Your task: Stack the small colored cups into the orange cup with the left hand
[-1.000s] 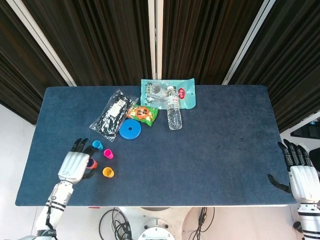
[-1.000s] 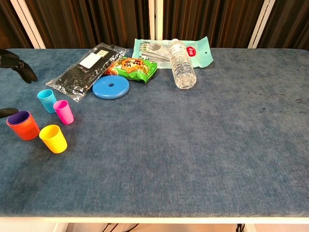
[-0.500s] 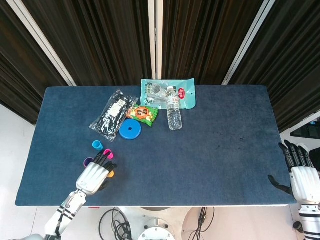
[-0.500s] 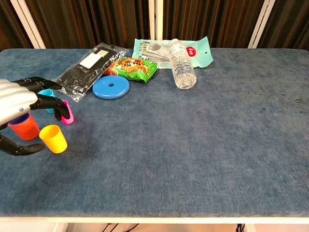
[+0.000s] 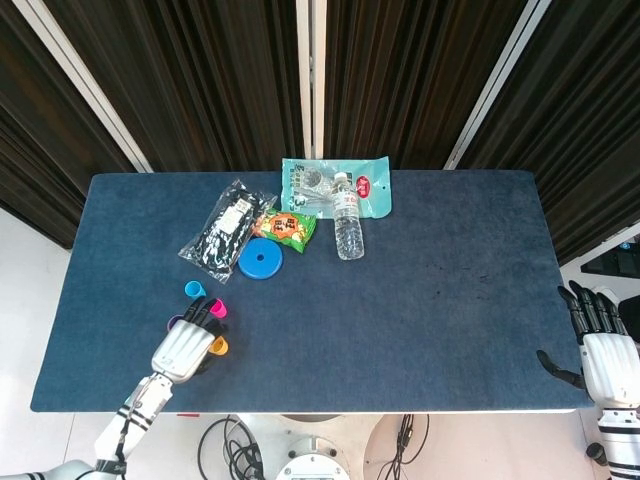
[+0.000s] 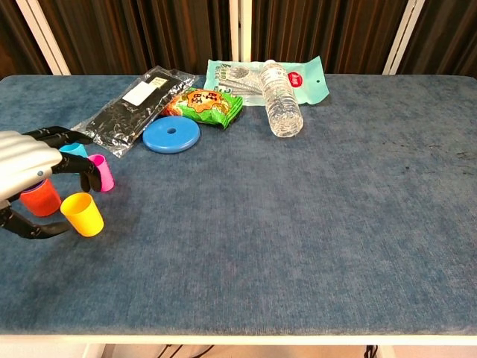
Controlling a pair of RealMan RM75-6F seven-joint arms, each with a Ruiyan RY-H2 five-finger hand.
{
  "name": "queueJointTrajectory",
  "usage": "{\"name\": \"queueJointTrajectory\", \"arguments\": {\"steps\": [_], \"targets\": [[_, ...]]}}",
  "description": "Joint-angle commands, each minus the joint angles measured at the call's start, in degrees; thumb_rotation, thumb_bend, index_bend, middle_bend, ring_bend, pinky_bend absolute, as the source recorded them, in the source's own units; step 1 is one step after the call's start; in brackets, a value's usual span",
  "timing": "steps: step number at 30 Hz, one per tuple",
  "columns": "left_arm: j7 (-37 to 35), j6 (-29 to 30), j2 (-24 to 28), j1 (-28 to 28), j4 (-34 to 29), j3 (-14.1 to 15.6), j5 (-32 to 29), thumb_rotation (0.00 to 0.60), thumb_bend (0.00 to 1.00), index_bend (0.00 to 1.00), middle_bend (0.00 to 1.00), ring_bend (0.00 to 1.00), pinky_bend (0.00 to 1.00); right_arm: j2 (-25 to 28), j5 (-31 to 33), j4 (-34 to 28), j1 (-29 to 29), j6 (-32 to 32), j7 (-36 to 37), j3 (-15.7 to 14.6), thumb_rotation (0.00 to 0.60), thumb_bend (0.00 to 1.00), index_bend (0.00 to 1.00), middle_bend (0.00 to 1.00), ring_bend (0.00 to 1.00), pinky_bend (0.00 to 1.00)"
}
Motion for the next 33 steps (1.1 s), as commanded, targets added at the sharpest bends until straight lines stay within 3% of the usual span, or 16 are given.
{"name": "queueJointTrajectory", "arguments": {"steps": [1, 21, 27, 33], "targets": [[-0.01, -0.03, -0.3, -0.04, 0.93, -0.18, 0.45, 0.6, 0.25, 0.37, 0.39, 0.01, 0.0, -0.09, 0.14, -0.01, -0.08, 0.16, -0.03, 0.09, 0.6, 0.15, 0.0, 0.0, 0.0, 0.0], [1.19, 0.45, -0.53, 0.91, 0.29, -1.24, -0.18, 0.6, 0.26, 0.47, 0.46, 0.05, 0.0, 0.03, 0.44, 0.24, -0.38, 0.31, 0.48, 0.15, 0.6, 0.16, 0.0, 0.0, 0.0, 0.0], [1.34, 5.46, 4.41, 2.24, -7.18, -3.07, 1.37, 0.6, 0.26, 0.47, 0.46, 0.05, 0.0, 0.29, 0.3, 0.1, -0.36, 0.44, 0.48, 0.25, 0.6, 0.16, 0.0, 0.0, 0.0, 0.0], [5.21, 6.73, 10.45, 3.11, -13.09, -5.37, -3.5, 0.6, 0.26, 0.47, 0.46, 0.05, 0.0, 0.17, 0.08, 0.0, -0.3, 0.32, 0.44, 0.15, 0.6, 0.16, 0.0, 0.0, 0.0, 0.0]]}}
